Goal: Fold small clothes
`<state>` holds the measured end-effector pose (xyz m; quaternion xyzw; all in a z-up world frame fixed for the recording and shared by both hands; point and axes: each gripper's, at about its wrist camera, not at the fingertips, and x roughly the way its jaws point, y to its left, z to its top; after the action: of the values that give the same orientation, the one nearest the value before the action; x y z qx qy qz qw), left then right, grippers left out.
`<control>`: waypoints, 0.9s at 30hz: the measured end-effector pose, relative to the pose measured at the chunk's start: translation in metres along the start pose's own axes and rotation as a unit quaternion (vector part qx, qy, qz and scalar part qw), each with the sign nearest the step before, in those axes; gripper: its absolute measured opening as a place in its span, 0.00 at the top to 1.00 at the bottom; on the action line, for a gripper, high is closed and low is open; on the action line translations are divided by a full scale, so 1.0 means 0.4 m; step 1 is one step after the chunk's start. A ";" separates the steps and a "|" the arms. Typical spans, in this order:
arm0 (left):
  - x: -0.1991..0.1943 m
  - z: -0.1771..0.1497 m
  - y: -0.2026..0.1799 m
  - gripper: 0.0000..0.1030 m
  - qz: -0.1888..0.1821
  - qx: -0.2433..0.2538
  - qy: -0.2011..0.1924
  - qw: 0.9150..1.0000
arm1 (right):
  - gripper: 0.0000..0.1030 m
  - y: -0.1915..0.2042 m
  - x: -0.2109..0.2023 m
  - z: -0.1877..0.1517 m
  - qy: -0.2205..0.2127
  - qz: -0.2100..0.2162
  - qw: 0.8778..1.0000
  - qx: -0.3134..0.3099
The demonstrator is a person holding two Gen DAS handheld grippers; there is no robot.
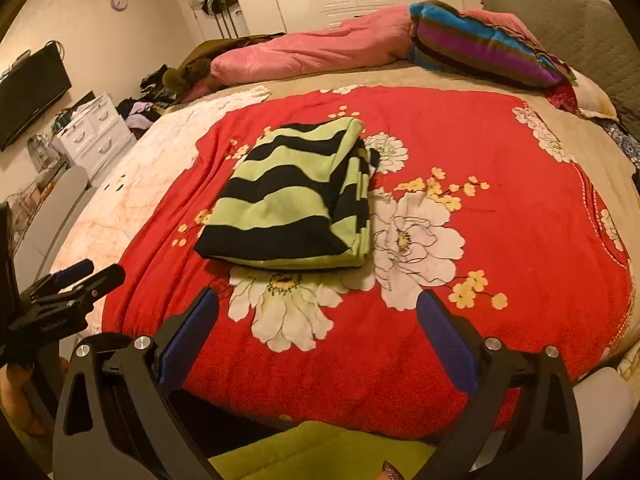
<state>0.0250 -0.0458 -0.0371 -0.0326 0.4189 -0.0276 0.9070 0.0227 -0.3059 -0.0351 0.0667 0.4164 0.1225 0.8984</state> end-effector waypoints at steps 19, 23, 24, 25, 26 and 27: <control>0.005 0.001 0.002 0.09 0.003 -0.002 0.005 1.000 | 0.04 -0.002 0.004 -0.001 0.001 0.000 1.000 -0.002; 0.003 0.001 0.002 0.09 0.005 -0.002 0.005 1.000 | 0.04 -0.003 0.002 -0.002 0.000 0.000 1.000 -0.002; 0.002 0.002 0.001 0.09 0.005 -0.002 0.005 1.000 | 0.04 -0.002 0.002 -0.002 0.000 0.000 1.000 -0.002; 0.001 0.002 0.001 0.09 0.005 -0.002 0.005 1.000 | 0.04 -0.003 0.003 -0.002 0.000 -0.001 1.000 -0.002; 0.002 0.002 0.001 0.09 0.006 -0.002 0.005 1.000 | 0.04 -0.003 0.002 -0.002 0.000 -0.001 1.000 -0.001; 0.001 0.002 0.001 0.09 0.006 -0.002 0.005 1.000 | 0.04 -0.004 0.002 -0.002 -0.001 0.000 1.000 -0.001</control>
<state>0.0259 -0.0454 -0.0372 -0.0317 0.4236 -0.0219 0.9051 0.0229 -0.3070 -0.0364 0.0661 0.4157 0.1226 0.8988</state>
